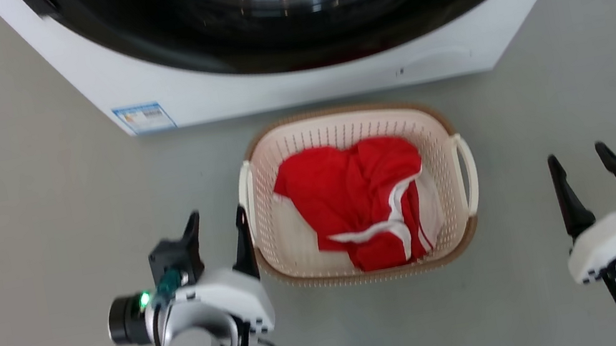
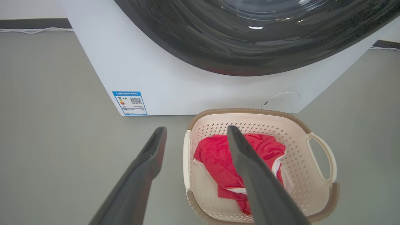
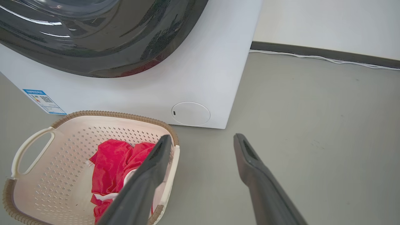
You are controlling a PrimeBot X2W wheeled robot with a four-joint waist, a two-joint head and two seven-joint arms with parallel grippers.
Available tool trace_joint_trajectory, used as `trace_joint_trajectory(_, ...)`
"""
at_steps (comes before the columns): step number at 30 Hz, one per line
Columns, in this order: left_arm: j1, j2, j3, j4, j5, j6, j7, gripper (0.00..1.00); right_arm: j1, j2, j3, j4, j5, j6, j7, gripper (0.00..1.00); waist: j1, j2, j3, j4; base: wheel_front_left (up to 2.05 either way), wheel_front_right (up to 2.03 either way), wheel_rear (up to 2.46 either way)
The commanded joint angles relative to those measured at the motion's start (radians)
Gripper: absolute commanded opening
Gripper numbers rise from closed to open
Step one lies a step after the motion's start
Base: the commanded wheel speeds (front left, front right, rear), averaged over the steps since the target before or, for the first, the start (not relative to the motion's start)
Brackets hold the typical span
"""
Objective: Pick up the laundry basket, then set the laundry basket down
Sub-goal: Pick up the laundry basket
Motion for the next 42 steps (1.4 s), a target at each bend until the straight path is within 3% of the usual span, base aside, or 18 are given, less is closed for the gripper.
trace_joint_trajectory(1, -0.040, 0.011, 0.015, -0.008, -0.018, 0.013, -0.006, 1.00, -0.028, -0.017, 0.030, 0.001, 0.012, 0.006, -0.014, 1.00, 0.0000, 0.0000, 0.071, 0.001, 0.00, 0.00, 0.00)
trace_joint_trajectory(13, -0.244, 0.011, -0.093, 0.124, -0.109, 0.068, -0.006, 1.00, -0.197, -0.040, 0.109, 0.141, 0.051, 0.006, -0.014, 1.00, 0.0000, 0.0000, 0.243, -0.003, 0.00, 0.00, 0.00)
trace_joint_trajectory(42, -0.450, 0.011, -0.192, 0.222, -0.164, 0.143, -0.006, 1.00, -0.352, -0.059, 0.241, 0.166, 0.134, 0.006, -0.014, 1.00, 0.0000, 0.0000, 0.470, -0.003, 0.00, 0.00, 0.00)
